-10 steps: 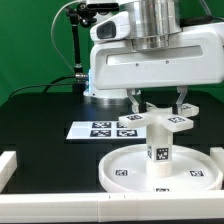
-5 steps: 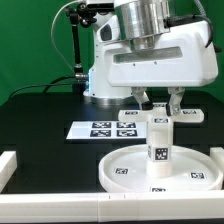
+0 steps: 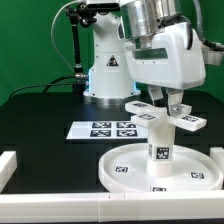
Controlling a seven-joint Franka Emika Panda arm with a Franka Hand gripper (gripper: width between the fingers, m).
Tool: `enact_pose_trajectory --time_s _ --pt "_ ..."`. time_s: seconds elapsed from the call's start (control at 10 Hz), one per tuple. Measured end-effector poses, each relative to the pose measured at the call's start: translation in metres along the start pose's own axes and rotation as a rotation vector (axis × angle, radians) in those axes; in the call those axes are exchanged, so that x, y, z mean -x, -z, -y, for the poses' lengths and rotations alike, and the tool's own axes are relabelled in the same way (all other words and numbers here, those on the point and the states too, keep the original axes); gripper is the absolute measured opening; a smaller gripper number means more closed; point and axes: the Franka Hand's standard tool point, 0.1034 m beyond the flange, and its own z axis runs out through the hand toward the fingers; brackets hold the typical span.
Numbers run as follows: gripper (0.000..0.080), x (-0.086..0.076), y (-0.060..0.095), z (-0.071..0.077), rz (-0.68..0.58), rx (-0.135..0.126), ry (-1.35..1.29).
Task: Assemble round table
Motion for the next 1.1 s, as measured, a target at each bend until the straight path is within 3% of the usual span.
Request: enact_pose_trajectory --time_s 0.3,0.4,0.5,0.8,1.1 --pt "0.0398 0.004 -0.001 0.0 0.015 -0.004 -0.044" --pt "0.0563 0.005 -0.001 0.0 0.017 0.001 -0.006" --pt "0.0629 0.008 0.002 0.0 0.031 0.018 0.069" --pt "0.0648 0.011 0.018 0.004 0.034 -0.002 0.274" --pt "0.0649 0.01 0.017 0.003 0.031 -0.002 0.499"
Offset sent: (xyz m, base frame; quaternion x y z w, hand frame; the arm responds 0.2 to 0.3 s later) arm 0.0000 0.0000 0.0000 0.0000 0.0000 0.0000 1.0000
